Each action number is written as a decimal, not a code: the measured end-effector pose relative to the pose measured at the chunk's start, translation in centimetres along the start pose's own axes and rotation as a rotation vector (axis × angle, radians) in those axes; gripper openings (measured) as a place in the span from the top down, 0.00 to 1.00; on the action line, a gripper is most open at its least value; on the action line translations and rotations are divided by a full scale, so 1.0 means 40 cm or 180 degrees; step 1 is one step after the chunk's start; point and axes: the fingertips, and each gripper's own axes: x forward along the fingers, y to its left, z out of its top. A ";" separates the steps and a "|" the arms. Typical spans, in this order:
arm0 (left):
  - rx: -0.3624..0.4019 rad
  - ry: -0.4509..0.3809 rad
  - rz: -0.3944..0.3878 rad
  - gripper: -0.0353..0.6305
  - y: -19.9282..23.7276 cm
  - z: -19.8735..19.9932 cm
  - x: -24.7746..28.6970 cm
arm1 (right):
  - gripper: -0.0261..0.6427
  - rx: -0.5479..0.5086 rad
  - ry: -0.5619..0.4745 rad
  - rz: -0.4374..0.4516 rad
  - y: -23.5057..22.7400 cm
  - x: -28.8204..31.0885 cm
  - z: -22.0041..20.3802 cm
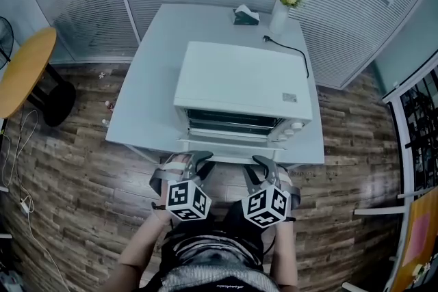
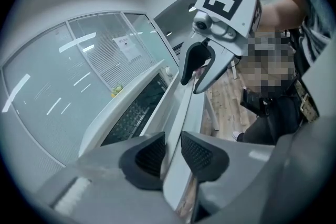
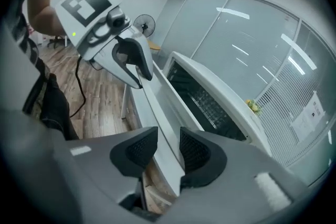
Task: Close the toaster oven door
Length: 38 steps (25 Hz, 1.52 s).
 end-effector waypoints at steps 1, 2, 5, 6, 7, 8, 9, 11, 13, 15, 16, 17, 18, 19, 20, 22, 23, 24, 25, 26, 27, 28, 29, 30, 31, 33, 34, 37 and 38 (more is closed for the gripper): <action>-0.0001 -0.0003 0.0003 0.79 0.002 0.001 0.000 | 0.76 -0.0057 0.0042 -0.0024 -0.002 0.006 -0.003; -0.0001 -0.0004 0.0015 0.79 0.005 0.002 0.001 | 0.76 -0.0105 0.0068 -0.0053 -0.005 0.011 -0.003; 0.0006 -0.0013 0.0081 0.79 0.015 0.006 0.002 | 0.77 -0.0128 0.0067 -0.0120 -0.016 0.016 0.002; 0.0001 -0.0017 0.0099 0.79 0.020 0.007 0.003 | 0.77 -0.0099 0.0047 -0.0129 -0.020 0.016 0.005; -0.0011 -0.0022 0.0114 0.78 0.025 0.008 0.004 | 0.77 -0.0071 0.0023 -0.0139 -0.026 0.016 0.008; -0.0024 -0.0031 0.0128 0.78 0.032 0.010 0.005 | 0.77 -0.0055 0.0001 -0.0153 -0.032 0.017 0.012; -0.0034 -0.0041 0.0143 0.78 0.039 0.012 0.006 | 0.77 -0.0049 -0.0019 -0.0169 -0.038 0.018 0.016; -0.0051 -0.0060 0.0168 0.78 0.053 0.015 0.010 | 0.77 -0.0038 -0.0053 -0.0194 -0.050 0.022 0.023; -0.0071 -0.0075 0.0188 0.78 0.066 0.018 0.014 | 0.77 -0.0011 -0.0098 -0.0212 -0.063 0.026 0.029; -0.0085 -0.0090 0.0224 0.78 0.080 0.022 0.018 | 0.76 0.0020 -0.0149 -0.0238 -0.076 0.029 0.036; -0.0091 -0.0096 0.0244 0.78 0.086 0.024 0.020 | 0.76 0.0032 -0.0175 -0.0253 -0.083 0.031 0.039; -0.0097 -0.0101 0.0259 0.78 0.092 0.026 0.021 | 0.76 0.0042 -0.0200 -0.0268 -0.089 0.033 0.043; -0.0105 -0.0105 0.0268 0.78 0.099 0.028 0.024 | 0.76 0.0050 -0.0224 -0.0282 -0.095 0.035 0.045; -0.0113 -0.0110 0.0273 0.78 0.104 0.030 0.026 | 0.75 0.0059 -0.0247 -0.0293 -0.101 0.036 0.048; -0.0120 -0.0115 0.0279 0.78 0.110 0.031 0.028 | 0.75 0.0069 -0.0269 -0.0300 -0.106 0.038 0.050; -0.0126 -0.0129 0.0295 0.78 0.120 0.033 0.033 | 0.75 0.0087 -0.0304 -0.0305 -0.116 0.043 0.055; -0.0130 -0.0136 0.0304 0.78 0.126 0.034 0.035 | 0.75 0.0093 -0.0319 -0.0304 -0.122 0.045 0.057; -0.0136 -0.0142 0.0311 0.78 0.132 0.035 0.038 | 0.75 0.0098 -0.0335 -0.0300 -0.128 0.047 0.060; -0.0145 -0.0147 0.0316 0.78 0.138 0.036 0.040 | 0.75 0.0105 -0.0351 -0.0296 -0.133 0.050 0.063; -0.0155 -0.0151 0.0321 0.78 0.143 0.038 0.043 | 0.75 0.0113 -0.0367 -0.0292 -0.139 0.052 0.065; -0.0164 -0.0155 0.0327 0.78 0.149 0.040 0.046 | 0.75 0.0120 -0.0383 -0.0291 -0.146 0.054 0.067; -0.0171 -0.0161 0.0335 0.78 0.155 0.041 0.049 | 0.75 0.0127 -0.0396 -0.0289 -0.151 0.057 0.069; -0.0176 -0.0167 0.0340 0.78 0.161 0.042 0.052 | 0.74 0.0134 -0.0407 -0.0287 -0.156 0.060 0.071; -0.0183 -0.0173 0.0341 0.78 0.165 0.042 0.054 | 0.74 0.0141 -0.0418 -0.0284 -0.160 0.062 0.073; -0.0189 -0.0177 0.0341 0.78 0.169 0.043 0.056 | 0.74 0.0146 -0.0428 -0.0283 -0.164 0.064 0.074; -0.0199 -0.0178 0.0346 0.78 0.176 0.043 0.058 | 0.74 0.0155 -0.0450 -0.0277 -0.170 0.067 0.078; -0.0206 -0.0177 0.0353 0.78 0.180 0.042 0.059 | 0.74 0.0161 -0.0464 -0.0269 -0.173 0.070 0.081; -0.0227 -0.0178 0.0375 0.78 0.193 0.044 0.066 | 0.74 0.0163 -0.0491 -0.0239 -0.186 0.076 0.086; -0.0232 -0.0180 0.0380 0.78 0.197 0.046 0.068 | 0.74 0.0161 -0.0497 -0.0234 -0.191 0.077 0.087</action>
